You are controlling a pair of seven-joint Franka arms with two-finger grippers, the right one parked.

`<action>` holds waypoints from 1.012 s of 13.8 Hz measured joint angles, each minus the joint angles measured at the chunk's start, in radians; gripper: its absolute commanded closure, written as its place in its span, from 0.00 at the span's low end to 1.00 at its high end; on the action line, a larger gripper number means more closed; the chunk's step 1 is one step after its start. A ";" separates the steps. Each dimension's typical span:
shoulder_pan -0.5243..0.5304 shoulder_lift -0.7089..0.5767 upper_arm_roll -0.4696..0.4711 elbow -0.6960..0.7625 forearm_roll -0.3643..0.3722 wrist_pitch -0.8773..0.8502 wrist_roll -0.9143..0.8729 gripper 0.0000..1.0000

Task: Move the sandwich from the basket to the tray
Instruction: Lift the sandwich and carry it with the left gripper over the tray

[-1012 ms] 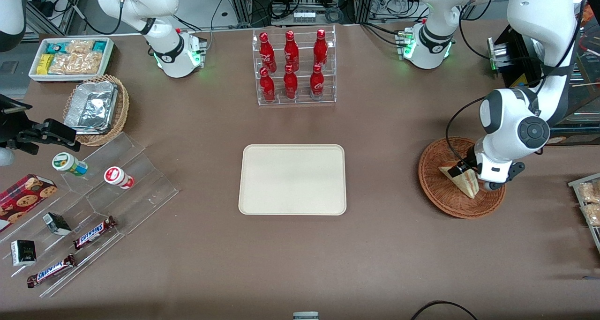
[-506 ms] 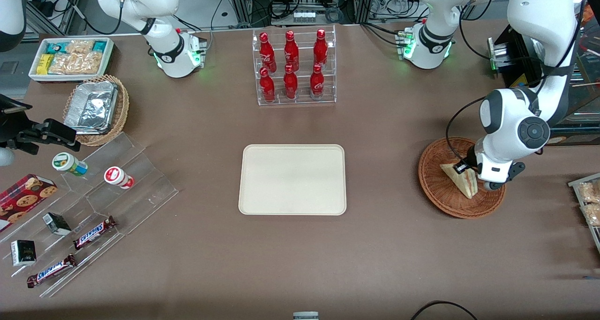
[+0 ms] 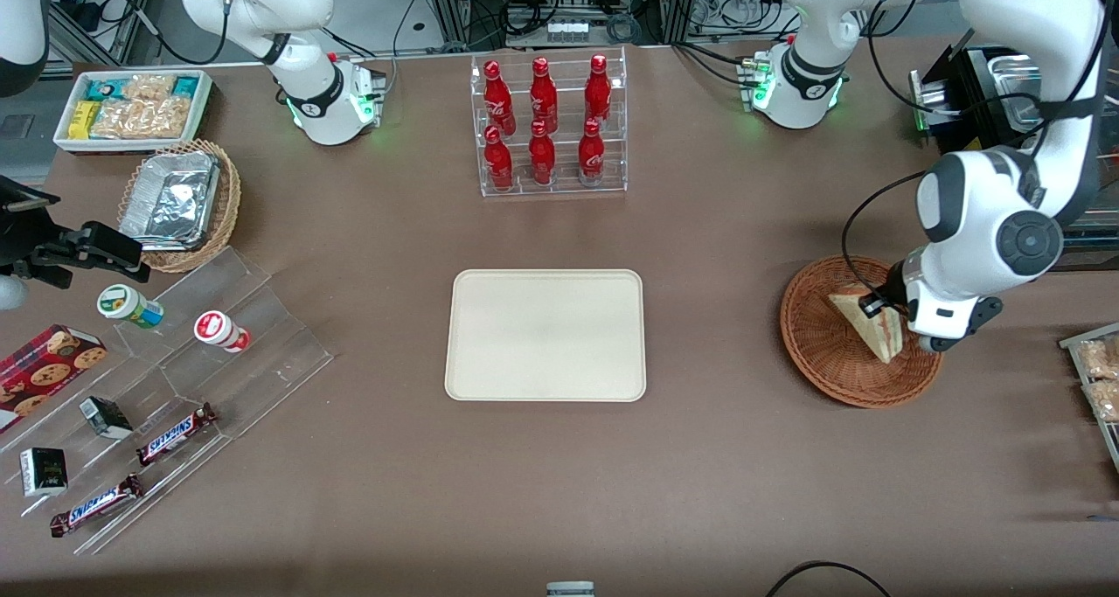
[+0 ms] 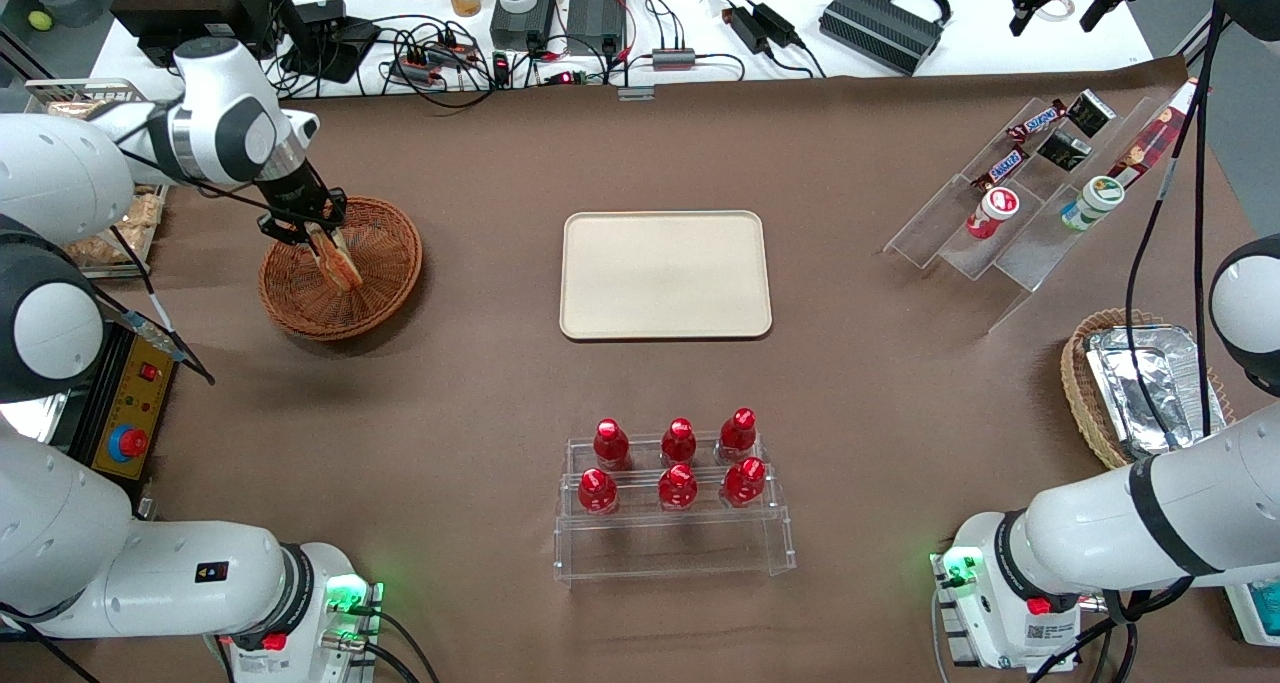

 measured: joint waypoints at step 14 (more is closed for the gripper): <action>-0.281 -0.033 -0.018 0.320 0.009 -0.354 -0.015 0.78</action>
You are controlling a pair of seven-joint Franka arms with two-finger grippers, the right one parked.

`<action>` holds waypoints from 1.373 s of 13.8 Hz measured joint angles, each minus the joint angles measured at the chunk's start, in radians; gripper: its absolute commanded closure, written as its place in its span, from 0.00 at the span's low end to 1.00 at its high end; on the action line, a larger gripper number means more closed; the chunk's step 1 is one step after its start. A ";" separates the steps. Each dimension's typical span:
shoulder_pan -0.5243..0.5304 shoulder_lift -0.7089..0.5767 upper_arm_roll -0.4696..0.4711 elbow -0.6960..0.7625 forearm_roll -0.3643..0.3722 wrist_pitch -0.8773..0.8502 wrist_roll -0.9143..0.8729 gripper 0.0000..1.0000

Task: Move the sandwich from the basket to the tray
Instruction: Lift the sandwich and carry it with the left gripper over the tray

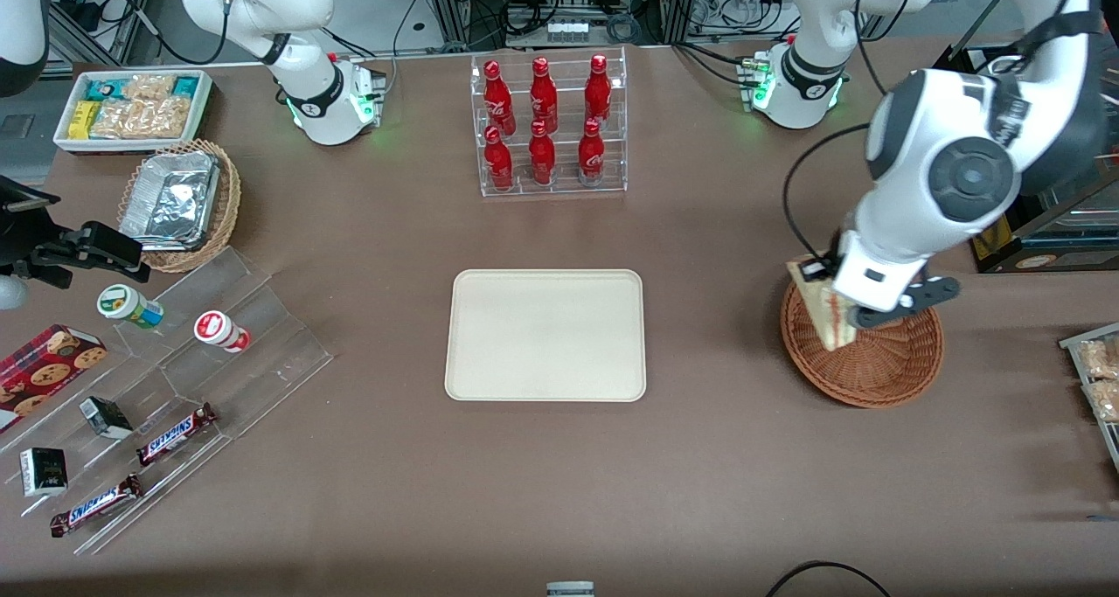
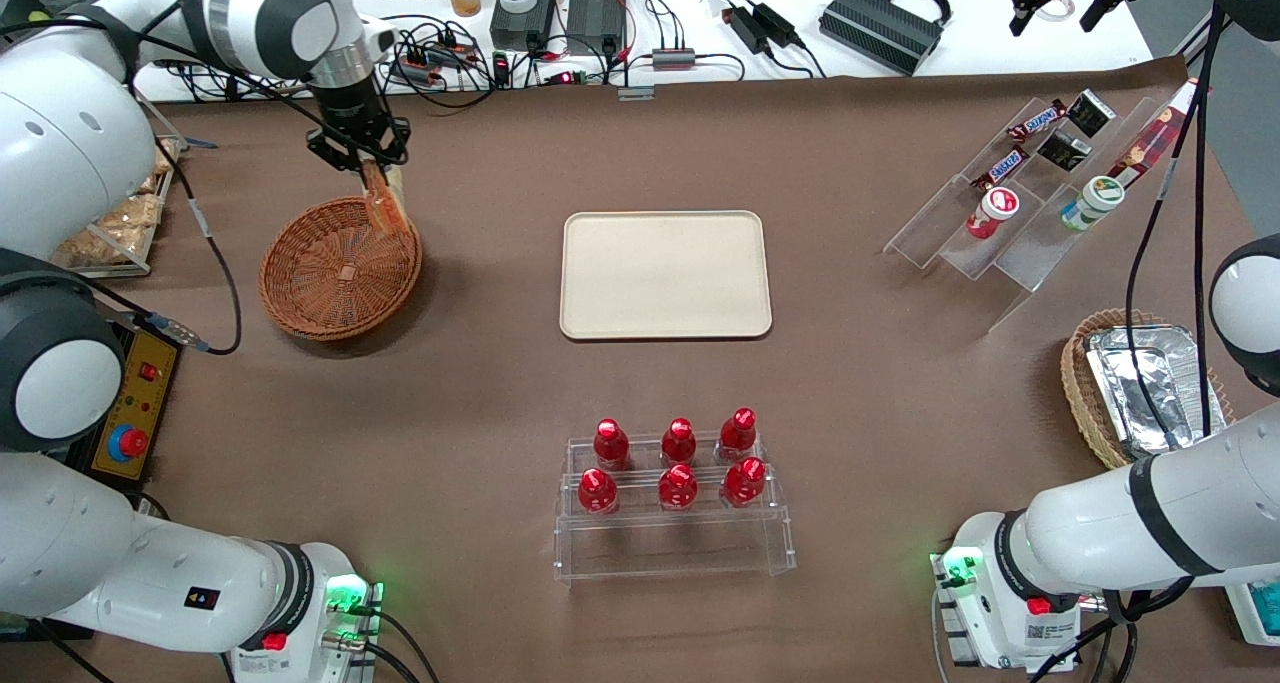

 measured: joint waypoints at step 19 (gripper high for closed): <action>-0.316 0.206 -0.002 0.055 -0.061 0.265 -0.036 0.78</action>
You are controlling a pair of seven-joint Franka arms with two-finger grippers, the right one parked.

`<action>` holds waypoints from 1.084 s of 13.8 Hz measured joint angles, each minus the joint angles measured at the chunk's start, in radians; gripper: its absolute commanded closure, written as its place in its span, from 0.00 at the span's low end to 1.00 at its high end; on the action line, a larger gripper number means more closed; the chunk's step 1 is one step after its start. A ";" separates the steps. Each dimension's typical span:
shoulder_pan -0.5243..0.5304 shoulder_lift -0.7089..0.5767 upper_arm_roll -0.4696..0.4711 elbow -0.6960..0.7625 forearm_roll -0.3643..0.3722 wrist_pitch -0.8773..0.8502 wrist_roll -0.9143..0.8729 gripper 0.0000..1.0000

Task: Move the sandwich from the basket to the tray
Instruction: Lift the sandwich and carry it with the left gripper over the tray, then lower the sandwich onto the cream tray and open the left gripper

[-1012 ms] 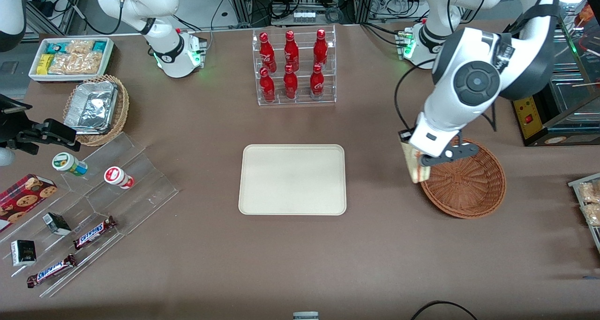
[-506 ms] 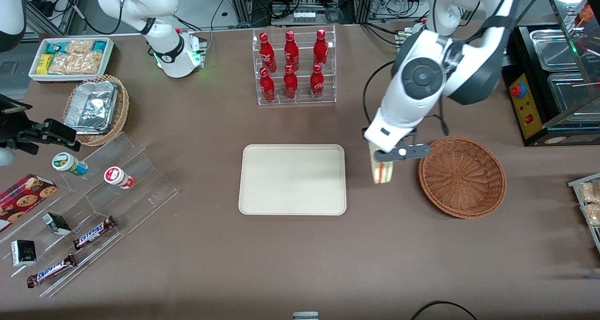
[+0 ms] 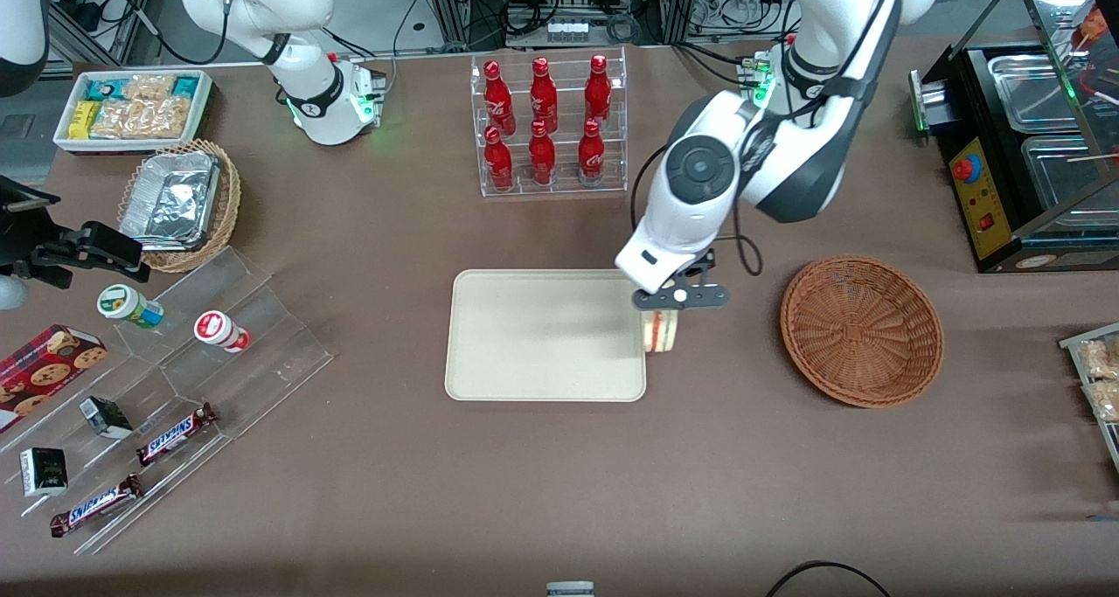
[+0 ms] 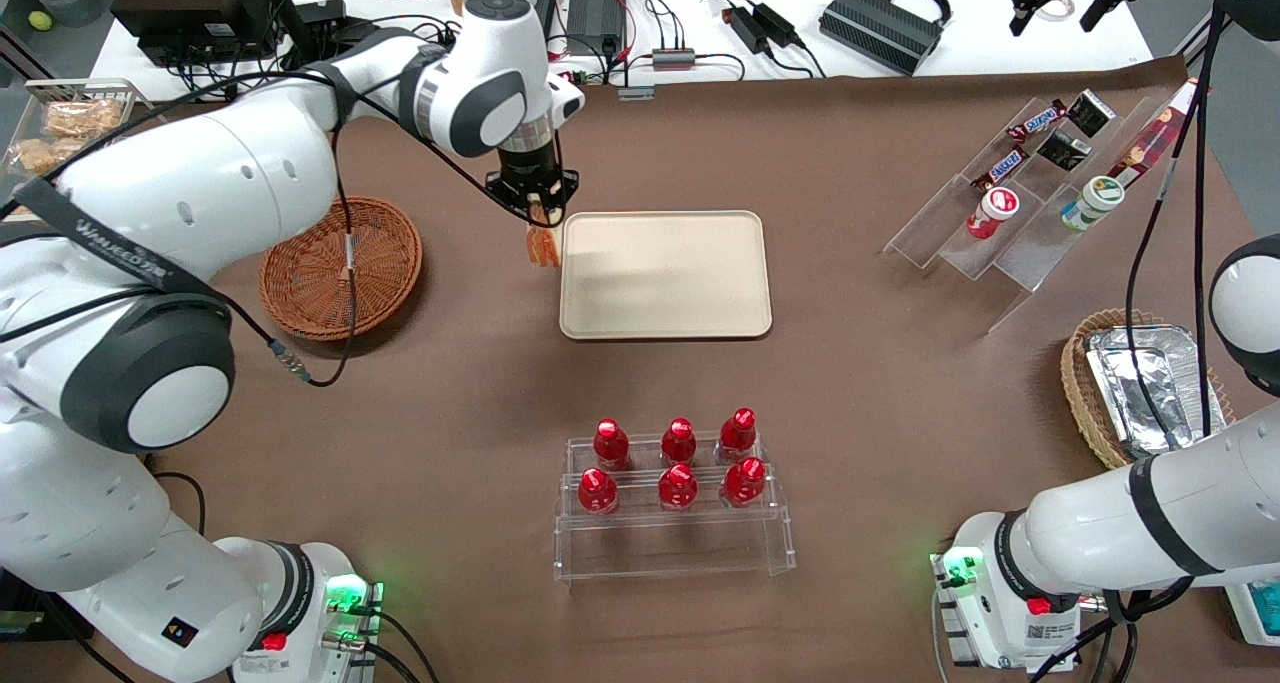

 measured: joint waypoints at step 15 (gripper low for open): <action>-0.089 0.214 0.001 0.045 0.001 0.210 -0.111 0.78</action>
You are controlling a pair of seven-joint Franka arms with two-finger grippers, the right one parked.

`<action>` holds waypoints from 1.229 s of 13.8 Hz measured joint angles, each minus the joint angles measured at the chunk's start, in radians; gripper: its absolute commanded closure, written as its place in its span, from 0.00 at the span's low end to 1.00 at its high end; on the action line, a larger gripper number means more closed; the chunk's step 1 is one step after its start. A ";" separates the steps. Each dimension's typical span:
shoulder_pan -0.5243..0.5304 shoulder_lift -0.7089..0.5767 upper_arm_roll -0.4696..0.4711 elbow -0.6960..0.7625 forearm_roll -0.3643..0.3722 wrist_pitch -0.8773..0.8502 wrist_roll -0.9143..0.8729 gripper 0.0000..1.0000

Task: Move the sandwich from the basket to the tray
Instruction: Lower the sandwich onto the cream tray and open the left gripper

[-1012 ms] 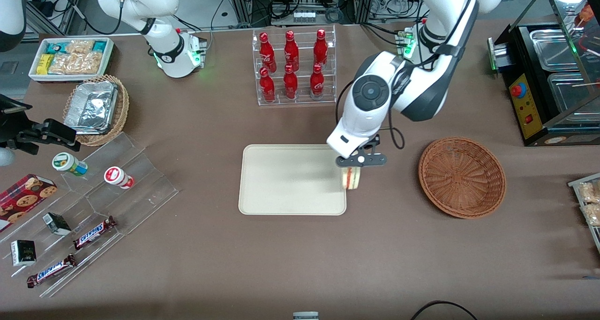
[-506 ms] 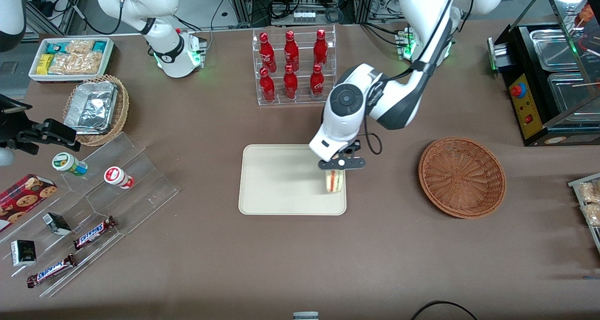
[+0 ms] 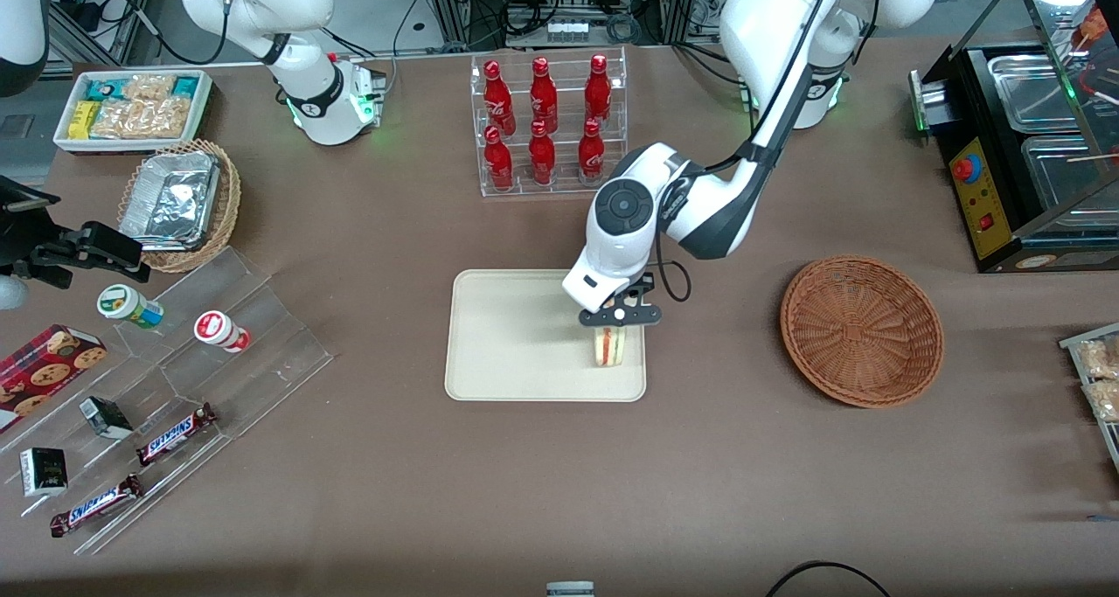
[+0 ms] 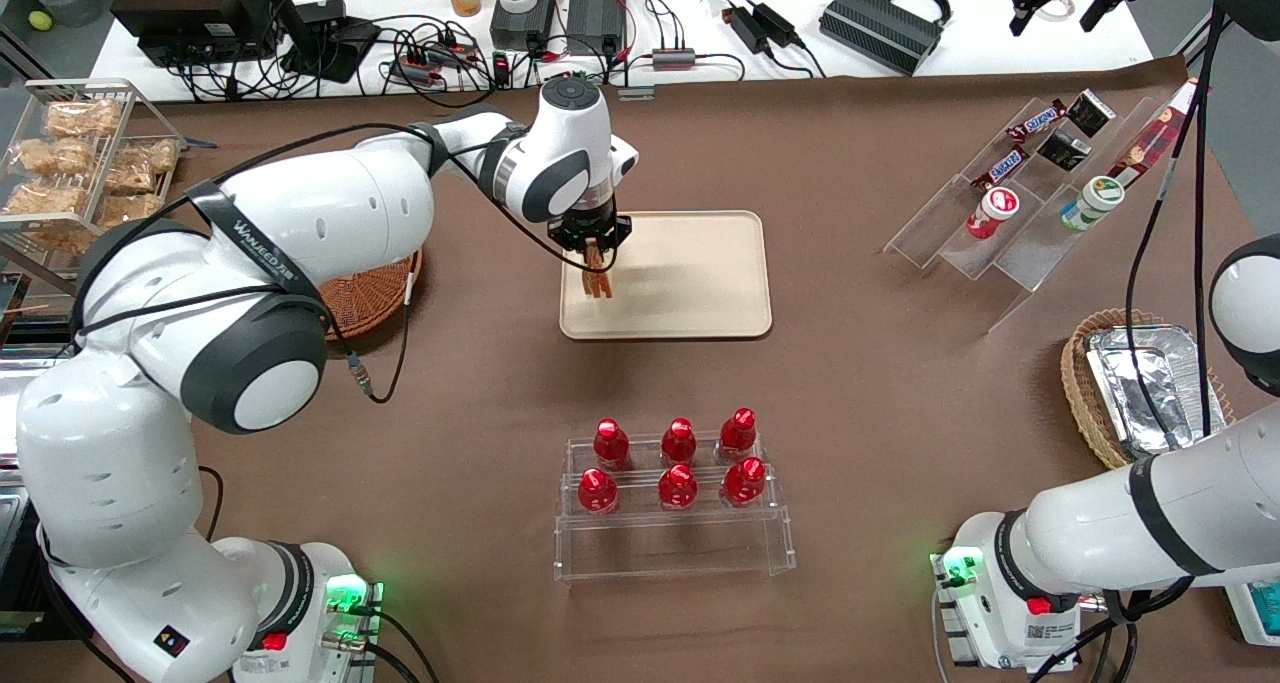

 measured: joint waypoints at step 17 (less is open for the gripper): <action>-0.031 0.096 0.003 0.032 0.074 0.081 -0.108 0.00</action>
